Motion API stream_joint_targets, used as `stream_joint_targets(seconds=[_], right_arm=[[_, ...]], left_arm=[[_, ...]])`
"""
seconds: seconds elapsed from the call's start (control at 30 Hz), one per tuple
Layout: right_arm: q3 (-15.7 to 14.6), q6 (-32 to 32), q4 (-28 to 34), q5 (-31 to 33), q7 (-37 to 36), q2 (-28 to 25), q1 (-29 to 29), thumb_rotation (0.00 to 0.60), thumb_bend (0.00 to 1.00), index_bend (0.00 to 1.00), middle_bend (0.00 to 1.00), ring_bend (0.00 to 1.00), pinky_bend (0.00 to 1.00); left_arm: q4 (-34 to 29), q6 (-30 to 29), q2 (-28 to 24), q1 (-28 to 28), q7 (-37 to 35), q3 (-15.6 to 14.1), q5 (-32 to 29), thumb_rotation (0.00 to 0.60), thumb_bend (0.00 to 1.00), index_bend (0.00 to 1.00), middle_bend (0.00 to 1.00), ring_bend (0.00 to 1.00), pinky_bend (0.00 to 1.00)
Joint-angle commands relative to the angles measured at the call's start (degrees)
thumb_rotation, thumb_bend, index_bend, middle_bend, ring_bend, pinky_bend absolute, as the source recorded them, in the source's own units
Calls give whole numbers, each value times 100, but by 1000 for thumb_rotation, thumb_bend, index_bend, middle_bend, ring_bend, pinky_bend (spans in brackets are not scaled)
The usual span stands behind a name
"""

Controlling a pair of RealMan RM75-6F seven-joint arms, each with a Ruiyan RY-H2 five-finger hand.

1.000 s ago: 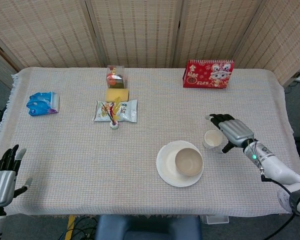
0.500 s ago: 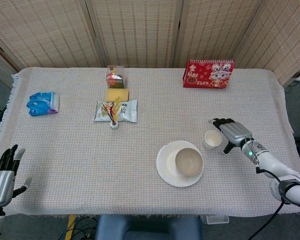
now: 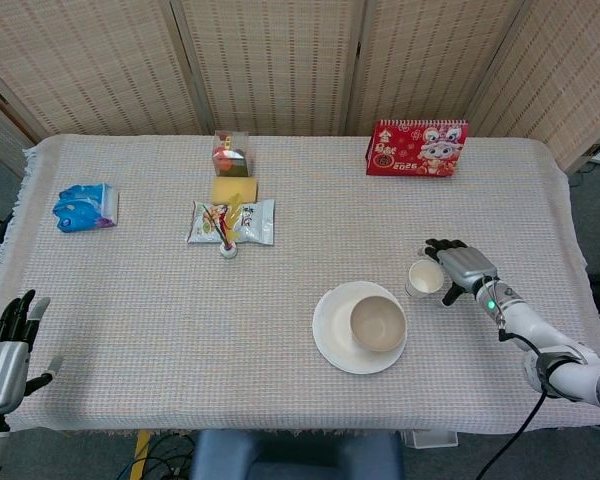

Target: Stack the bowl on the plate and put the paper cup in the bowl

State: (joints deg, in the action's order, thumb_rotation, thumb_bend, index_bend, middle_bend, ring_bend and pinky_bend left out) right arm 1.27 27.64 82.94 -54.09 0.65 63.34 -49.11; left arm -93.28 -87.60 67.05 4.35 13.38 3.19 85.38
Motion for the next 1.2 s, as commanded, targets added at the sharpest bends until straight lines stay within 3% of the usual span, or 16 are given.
stream_joint_targets(seconds=[0.03, 0.23, 0.47, 0.87, 1.2], right_arm=[[40, 37, -216, 54, -51, 182, 21, 600, 172, 221, 0, 0, 0], [132, 208, -360, 48, -104, 350, 88, 600, 198, 321, 15, 0, 0], [197, 287, -244, -7, -81, 316, 110, 600, 214, 369, 30, 0, 0], [718, 954, 1208, -414, -518, -778, 396, 600, 229, 370, 43, 0, 0], [861, 676, 1698, -986, -1086, -783, 441, 600, 220, 370, 49, 0, 0]], left_arm=[[3, 11, 3, 4, 7, 3, -17, 600, 315, 0, 0, 0, 259], [3, -20, -11, -11, -15, 4, -13, 600, 314, 0, 0, 0, 259], [7, -32, -11, -12, -25, -2, 10, 600, 315, 0, 0, 0, 259], [14, 9, 43, 20, 74, -4, 7, 600, 314, 0, 0, 0, 259], [-25, -28, 89, 30, 187, -16, 67, 600, 314, 0, 0, 0, 259]])
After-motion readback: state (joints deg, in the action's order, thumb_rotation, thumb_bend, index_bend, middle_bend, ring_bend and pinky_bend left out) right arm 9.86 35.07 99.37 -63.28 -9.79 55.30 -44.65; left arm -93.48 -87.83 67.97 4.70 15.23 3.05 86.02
